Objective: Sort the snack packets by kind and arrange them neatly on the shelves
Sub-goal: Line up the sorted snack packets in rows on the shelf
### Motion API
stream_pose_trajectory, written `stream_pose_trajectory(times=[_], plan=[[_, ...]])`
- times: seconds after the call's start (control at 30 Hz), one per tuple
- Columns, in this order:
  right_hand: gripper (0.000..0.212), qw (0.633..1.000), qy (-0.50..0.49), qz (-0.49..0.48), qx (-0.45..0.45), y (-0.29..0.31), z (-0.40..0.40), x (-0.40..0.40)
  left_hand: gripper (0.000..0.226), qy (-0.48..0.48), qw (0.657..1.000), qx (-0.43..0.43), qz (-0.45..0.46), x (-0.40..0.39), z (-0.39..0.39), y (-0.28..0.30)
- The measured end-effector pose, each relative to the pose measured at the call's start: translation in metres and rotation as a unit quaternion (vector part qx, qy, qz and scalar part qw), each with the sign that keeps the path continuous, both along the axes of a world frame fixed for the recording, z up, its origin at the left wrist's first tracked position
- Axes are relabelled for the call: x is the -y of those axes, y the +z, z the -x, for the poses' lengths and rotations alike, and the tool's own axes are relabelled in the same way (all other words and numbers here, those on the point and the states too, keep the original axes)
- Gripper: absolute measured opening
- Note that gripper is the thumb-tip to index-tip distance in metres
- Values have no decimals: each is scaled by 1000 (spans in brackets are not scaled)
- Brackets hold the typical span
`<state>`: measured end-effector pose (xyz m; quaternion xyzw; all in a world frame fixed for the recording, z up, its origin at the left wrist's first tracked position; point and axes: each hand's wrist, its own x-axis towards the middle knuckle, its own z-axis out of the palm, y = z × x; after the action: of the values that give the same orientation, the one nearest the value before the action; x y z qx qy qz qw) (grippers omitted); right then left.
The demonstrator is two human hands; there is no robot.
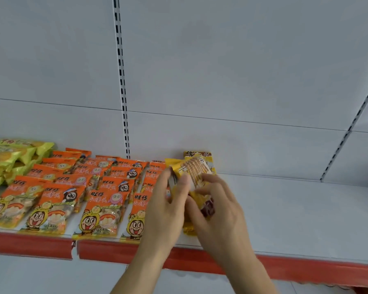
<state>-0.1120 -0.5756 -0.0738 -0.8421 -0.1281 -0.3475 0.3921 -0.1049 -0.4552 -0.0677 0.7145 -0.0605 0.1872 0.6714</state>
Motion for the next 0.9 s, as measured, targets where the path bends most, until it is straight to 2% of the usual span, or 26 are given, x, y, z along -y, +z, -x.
stream_pose_trajectory(times=[0.07,0.2,0.3,0.37,0.57,0.7,0.8,0.9], plan=[[26,999,46,-2,12,-4,2,3,46,16,1000,-8,12,-2,-5,-5],[23,1000,-6,14,11,0,-1,15,53,39,998,-26,48,-8,-9,-12],[36,997,0,-24,-72,8,-1,19,28,32,997,-26,68,-8,-10,-10],[39,990,28,-54,-127,10,1,22,29,30,998,-22,57,-9,-8,-5],[45,978,45,-131,-158,22,0,39,18,12,997,-47,58,-17,-14,-6],[43,971,53,-168,-164,28,3,42,18,-22,997,-47,57,-14,-9,3],[39,972,64,-118,-194,36,3,52,12,-20,997,-54,58,-20,-8,7],[26,966,79,-104,-225,51,0,70,28,-100,991,-89,-4,-27,-7,9]])
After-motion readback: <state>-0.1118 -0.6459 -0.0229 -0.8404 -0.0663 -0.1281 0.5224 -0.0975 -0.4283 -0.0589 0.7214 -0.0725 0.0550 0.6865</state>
